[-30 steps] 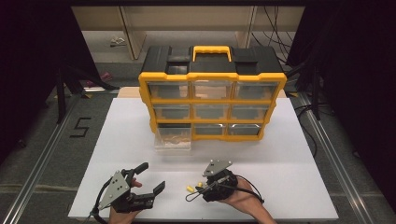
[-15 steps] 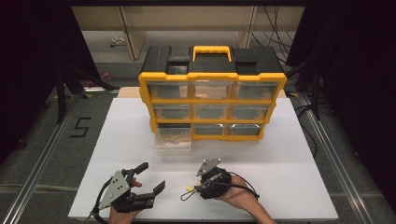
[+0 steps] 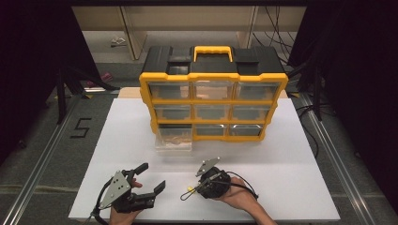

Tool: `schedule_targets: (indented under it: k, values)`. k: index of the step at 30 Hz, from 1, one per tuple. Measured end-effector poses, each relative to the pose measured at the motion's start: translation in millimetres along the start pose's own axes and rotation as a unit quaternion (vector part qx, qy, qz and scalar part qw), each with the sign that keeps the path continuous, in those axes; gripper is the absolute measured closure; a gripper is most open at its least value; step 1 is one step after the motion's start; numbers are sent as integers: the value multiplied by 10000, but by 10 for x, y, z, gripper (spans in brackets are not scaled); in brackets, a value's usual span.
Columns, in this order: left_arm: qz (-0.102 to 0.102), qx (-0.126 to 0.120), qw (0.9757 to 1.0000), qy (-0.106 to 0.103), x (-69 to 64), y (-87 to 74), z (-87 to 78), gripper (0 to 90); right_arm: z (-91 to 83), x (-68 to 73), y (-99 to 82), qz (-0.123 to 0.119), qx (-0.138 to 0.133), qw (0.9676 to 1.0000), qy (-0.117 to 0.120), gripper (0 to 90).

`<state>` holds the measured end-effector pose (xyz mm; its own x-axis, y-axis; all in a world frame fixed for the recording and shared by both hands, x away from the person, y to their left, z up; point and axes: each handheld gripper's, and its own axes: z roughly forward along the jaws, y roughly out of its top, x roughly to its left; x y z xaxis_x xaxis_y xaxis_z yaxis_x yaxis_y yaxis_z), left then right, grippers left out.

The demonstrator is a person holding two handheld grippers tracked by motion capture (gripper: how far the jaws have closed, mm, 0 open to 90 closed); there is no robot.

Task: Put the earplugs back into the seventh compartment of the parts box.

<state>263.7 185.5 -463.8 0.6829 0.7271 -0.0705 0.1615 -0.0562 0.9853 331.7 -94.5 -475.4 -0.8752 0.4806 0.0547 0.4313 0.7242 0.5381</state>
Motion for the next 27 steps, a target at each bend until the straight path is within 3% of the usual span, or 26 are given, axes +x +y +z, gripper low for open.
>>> schedule_targets:
  k: [6, 16, 27]
  values:
    - [10, -4, 10000, -6, -2, 0, -3, 166, -15, -8, -3, -10, -49, 10000, 26, 756]
    - [12, -4, 10000, -10, -2, 0, -3, 166, -174, -79, 6, 130, -531, 9984, -140, 765]
    - [14, 2, 10000, -19, -4, -1, 0, 167, -356, -110, 35, 245, -1084, 9927, -460, 767]
